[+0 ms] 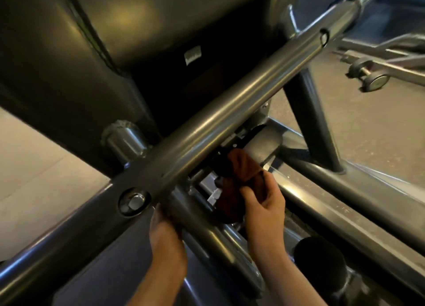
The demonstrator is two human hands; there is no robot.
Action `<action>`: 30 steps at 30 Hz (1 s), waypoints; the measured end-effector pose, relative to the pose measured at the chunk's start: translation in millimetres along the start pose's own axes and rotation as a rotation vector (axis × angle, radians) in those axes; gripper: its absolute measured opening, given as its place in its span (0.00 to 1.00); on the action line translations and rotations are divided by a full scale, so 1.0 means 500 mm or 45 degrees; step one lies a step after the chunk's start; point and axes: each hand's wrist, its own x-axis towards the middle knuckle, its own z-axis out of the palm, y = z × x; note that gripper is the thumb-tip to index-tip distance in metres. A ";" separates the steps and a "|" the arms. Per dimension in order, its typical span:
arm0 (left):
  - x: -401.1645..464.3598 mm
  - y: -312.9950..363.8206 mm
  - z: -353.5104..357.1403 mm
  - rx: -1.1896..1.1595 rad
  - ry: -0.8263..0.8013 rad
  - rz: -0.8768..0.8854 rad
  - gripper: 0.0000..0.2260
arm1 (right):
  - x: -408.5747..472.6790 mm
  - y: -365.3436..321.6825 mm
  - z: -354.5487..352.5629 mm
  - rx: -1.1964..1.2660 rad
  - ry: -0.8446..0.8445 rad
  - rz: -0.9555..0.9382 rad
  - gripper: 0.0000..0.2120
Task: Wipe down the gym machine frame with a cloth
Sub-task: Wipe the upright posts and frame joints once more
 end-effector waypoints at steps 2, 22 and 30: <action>-0.041 -0.039 -0.040 0.332 0.116 0.350 0.06 | -0.014 -0.016 -0.001 0.061 0.039 0.008 0.20; -0.064 0.226 0.256 2.437 -0.629 2.007 0.46 | 0.152 -0.046 0.011 -1.625 -0.215 -0.699 0.16; -0.069 0.218 0.260 2.411 -0.634 2.039 0.43 | 0.109 -0.015 -0.003 -0.935 0.147 -0.679 0.24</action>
